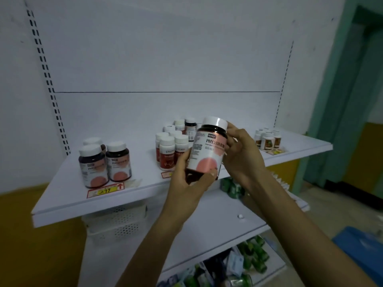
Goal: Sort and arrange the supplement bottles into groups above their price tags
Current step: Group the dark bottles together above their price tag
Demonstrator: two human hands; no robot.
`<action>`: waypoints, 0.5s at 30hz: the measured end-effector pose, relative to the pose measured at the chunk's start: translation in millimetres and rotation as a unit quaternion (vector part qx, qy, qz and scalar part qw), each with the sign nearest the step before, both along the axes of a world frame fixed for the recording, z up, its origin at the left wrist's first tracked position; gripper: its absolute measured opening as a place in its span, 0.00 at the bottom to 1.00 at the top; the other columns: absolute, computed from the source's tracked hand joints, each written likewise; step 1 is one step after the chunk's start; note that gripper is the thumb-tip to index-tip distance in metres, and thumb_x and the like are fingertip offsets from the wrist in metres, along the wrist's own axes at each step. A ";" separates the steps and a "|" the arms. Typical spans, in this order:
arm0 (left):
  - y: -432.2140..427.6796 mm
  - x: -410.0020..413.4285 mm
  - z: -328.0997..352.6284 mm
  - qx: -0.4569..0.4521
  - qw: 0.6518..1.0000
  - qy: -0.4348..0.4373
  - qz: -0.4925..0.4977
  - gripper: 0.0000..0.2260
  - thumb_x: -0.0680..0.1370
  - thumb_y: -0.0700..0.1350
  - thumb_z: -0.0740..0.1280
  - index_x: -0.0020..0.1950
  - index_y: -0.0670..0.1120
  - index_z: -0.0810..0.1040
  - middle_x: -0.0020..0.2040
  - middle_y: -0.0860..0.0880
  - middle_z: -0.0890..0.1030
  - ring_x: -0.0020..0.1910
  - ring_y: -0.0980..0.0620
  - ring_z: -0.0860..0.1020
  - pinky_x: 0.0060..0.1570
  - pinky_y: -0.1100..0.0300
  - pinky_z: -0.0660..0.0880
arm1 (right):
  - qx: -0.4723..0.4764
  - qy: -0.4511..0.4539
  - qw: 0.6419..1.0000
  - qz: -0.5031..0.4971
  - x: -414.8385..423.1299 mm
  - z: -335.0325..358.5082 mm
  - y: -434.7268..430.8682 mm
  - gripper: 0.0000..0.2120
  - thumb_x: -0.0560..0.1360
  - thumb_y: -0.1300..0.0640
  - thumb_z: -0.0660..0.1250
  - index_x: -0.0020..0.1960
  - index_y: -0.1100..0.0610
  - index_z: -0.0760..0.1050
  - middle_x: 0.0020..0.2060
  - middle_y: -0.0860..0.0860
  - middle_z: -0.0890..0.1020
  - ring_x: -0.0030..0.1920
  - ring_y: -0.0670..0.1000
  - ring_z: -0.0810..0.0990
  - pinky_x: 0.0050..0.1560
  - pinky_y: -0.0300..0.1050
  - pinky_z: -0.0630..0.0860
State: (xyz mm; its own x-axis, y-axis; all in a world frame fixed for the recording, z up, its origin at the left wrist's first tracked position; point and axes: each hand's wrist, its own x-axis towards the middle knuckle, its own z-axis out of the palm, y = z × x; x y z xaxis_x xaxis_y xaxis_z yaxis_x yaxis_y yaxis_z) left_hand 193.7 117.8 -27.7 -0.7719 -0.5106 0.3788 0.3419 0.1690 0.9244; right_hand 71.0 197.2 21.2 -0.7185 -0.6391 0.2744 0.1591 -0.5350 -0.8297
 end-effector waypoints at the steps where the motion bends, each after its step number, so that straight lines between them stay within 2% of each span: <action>1: 6.4 0.5 -1.3 -0.008 1.000 0.001 0.008 0.27 0.71 0.46 0.72 0.66 0.59 0.66 0.60 0.54 0.76 0.55 0.55 0.78 0.52 0.54 0.79 | 0.006 0.004 1.000 -0.002 -0.1 -3.4 8.7 0.23 0.68 0.54 0.65 0.62 0.57 0.73 0.51 0.54 0.79 0.48 0.51 0.77 0.52 0.47 0.74; 3: 17.1 1.7 -5.0 -0.026 0.999 -0.002 0.023 0.30 0.69 0.49 0.73 0.68 0.58 0.65 0.62 0.54 0.75 0.56 0.54 0.77 0.54 0.51 0.79 | 0.009 0.009 1.000 0.011 0.3 -10.2 22.6 0.15 0.72 0.54 0.64 0.59 0.55 0.75 0.49 0.53 0.80 0.47 0.51 0.78 0.52 0.47 0.75; 5: 27.0 4.9 -8.0 -0.028 0.999 -0.005 0.040 0.33 0.67 0.50 0.73 0.69 0.58 0.65 0.62 0.54 0.75 0.56 0.54 0.77 0.54 0.50 0.78 | 0.015 0.008 0.999 0.027 2.5 -14.3 31.7 0.13 0.75 0.54 0.62 0.58 0.54 0.75 0.48 0.53 0.81 0.48 0.51 0.78 0.51 0.47 0.75; 9: 39.5 17.2 -13.0 -0.016 0.998 -0.008 0.056 0.29 0.71 0.45 0.73 0.69 0.58 0.65 0.61 0.55 0.76 0.55 0.55 0.78 0.52 0.53 0.79 | 0.040 0.023 0.998 0.049 10.4 -19.4 37.0 0.17 0.70 0.51 0.67 0.57 0.54 0.77 0.51 0.55 0.81 0.51 0.52 0.78 0.56 0.50 0.75; 12: 39.2 33.0 -15.6 -0.003 0.998 -0.010 0.069 0.25 0.72 0.43 0.71 0.64 0.61 0.66 0.57 0.55 0.76 0.53 0.53 0.79 0.41 0.62 0.79 | 0.042 0.028 0.996 0.075 20.1 -19.7 31.4 0.22 0.68 0.50 0.68 0.60 0.56 0.75 0.52 0.55 0.80 0.51 0.52 0.77 0.55 0.49 0.74; 15: 30.8 50.8 -17.5 -0.010 0.995 -0.017 0.100 0.24 0.72 0.43 0.71 0.60 0.63 0.67 0.58 0.54 0.77 0.53 0.52 0.79 0.44 0.59 0.79 | 0.050 0.051 0.994 0.087 32.2 -17.8 16.3 0.20 0.72 0.50 0.67 0.61 0.56 0.75 0.57 0.58 0.79 0.51 0.52 0.77 0.57 0.51 0.74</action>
